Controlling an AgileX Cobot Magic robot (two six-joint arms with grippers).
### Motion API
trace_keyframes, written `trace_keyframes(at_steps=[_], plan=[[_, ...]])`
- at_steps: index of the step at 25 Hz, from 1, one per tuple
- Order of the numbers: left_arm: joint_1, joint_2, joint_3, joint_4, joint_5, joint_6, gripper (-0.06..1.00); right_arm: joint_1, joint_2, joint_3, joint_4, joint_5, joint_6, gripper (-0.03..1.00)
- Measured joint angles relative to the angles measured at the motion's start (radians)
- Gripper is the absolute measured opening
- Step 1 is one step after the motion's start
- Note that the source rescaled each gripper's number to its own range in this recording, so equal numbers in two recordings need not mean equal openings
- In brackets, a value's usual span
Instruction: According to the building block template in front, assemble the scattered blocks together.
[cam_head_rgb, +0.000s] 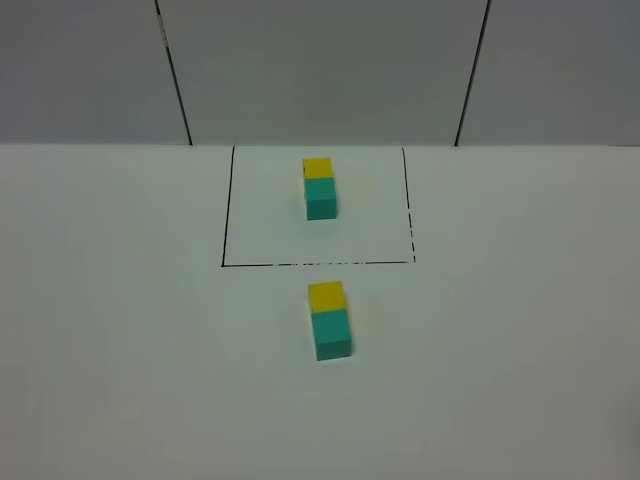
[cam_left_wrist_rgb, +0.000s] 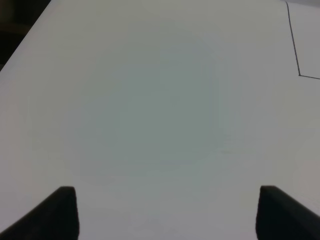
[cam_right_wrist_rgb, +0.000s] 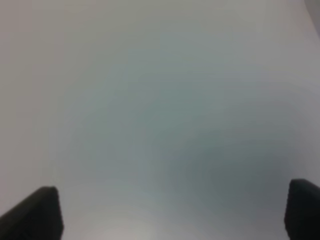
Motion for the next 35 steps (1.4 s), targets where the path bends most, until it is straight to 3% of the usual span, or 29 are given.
trace_keyframes(at_steps=[9, 16, 35], plan=[[0.000, 0.000, 0.000, 0.000, 0.000, 0.000, 0.60, 0.032, -0.424, 0.295, 0.002, -0.053, -0.025, 0.81], [0.000, 0.000, 0.000, 0.000, 0.000, 0.000, 0.60, 0.036, -0.623, 0.337, 0.022, -0.062, -0.098, 0.81], [0.000, 0.000, 0.000, 0.000, 0.000, 0.000, 0.60, 0.036, -0.693, 0.413, 0.022, -0.068, -0.116, 0.81]])
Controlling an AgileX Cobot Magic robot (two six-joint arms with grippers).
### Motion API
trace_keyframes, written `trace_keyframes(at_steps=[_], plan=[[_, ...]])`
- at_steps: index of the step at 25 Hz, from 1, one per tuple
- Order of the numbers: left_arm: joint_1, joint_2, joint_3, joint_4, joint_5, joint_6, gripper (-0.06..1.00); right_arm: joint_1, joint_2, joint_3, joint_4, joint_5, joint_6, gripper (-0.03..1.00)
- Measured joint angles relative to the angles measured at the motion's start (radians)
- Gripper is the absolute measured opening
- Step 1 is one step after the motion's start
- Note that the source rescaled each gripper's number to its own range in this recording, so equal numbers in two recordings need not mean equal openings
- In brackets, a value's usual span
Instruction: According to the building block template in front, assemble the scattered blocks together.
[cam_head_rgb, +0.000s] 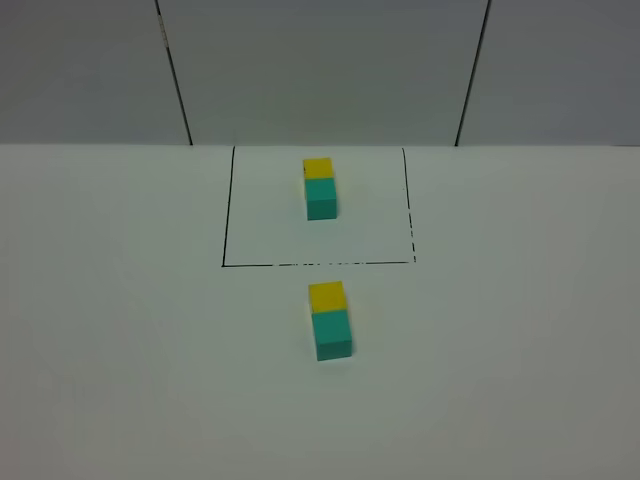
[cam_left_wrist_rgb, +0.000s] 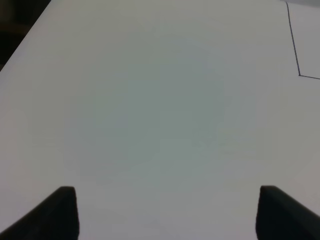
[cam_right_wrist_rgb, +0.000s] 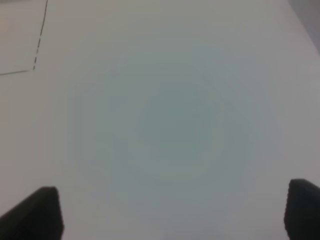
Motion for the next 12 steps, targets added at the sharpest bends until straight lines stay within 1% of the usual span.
trace_keyframes(at_steps=[12], plan=[[0.000, 0.000, 0.000, 0.000, 0.000, 0.000, 0.60, 0.000, 0.000, 0.017, 0.000, -0.007, 0.000, 0.81]])
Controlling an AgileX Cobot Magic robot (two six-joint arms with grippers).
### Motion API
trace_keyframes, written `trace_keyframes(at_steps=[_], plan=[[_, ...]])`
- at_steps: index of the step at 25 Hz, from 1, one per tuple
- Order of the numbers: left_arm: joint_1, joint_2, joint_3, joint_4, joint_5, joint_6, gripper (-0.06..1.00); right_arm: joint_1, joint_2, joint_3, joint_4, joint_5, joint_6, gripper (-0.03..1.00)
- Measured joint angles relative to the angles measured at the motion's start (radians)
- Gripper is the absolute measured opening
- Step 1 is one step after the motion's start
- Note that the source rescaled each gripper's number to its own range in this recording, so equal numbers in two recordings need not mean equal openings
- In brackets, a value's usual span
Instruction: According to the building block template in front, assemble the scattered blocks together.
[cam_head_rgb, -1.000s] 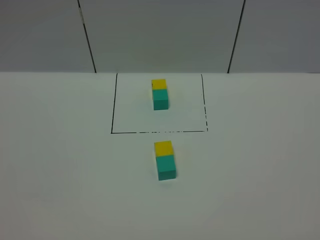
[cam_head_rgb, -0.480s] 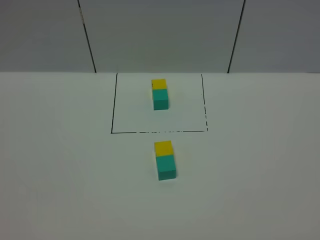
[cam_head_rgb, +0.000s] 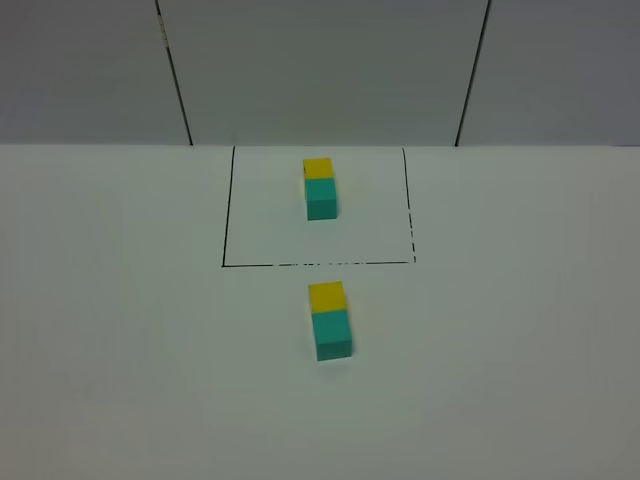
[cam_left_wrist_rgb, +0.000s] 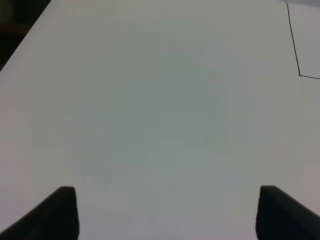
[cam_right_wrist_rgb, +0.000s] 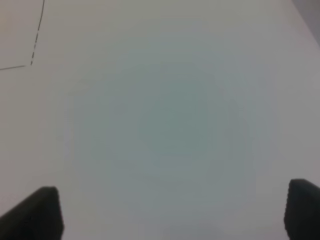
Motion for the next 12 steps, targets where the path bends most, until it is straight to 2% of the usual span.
trace_keyframes(at_steps=[12], plan=[[0.000, 0.000, 0.000, 0.000, 0.000, 0.000, 0.60, 0.000, 0.000, 0.000, -0.002, 0.000, 0.010, 0.81]])
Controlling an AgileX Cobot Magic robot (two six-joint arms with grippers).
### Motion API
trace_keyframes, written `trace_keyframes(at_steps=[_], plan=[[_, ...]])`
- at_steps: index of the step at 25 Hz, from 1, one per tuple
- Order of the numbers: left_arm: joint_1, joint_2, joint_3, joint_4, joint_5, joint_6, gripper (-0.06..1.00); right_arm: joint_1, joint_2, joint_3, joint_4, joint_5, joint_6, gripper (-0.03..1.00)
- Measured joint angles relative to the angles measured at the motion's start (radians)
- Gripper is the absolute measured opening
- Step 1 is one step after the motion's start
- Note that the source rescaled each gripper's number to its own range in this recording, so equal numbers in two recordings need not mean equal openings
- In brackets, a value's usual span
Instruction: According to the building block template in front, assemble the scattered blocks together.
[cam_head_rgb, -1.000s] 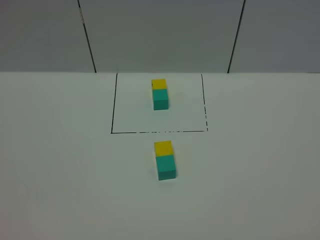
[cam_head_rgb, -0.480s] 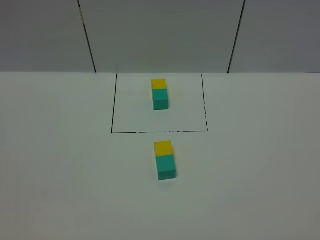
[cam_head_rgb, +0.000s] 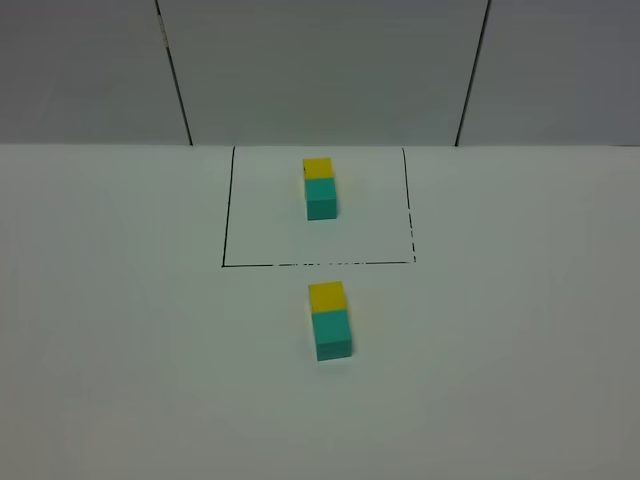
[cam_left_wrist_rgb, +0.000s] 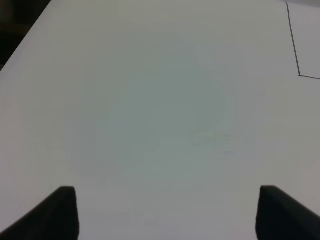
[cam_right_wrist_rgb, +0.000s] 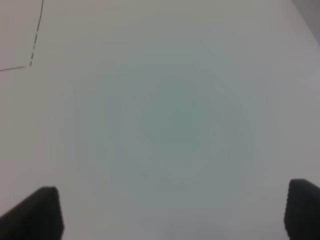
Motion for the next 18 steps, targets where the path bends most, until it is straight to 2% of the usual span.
trace_keyframes(at_steps=[18], plan=[[0.000, 0.000, 0.000, 0.000, 0.000, 0.000, 0.60, 0.000, 0.000, 0.000, -0.049, 0.008, 0.039, 0.81]])
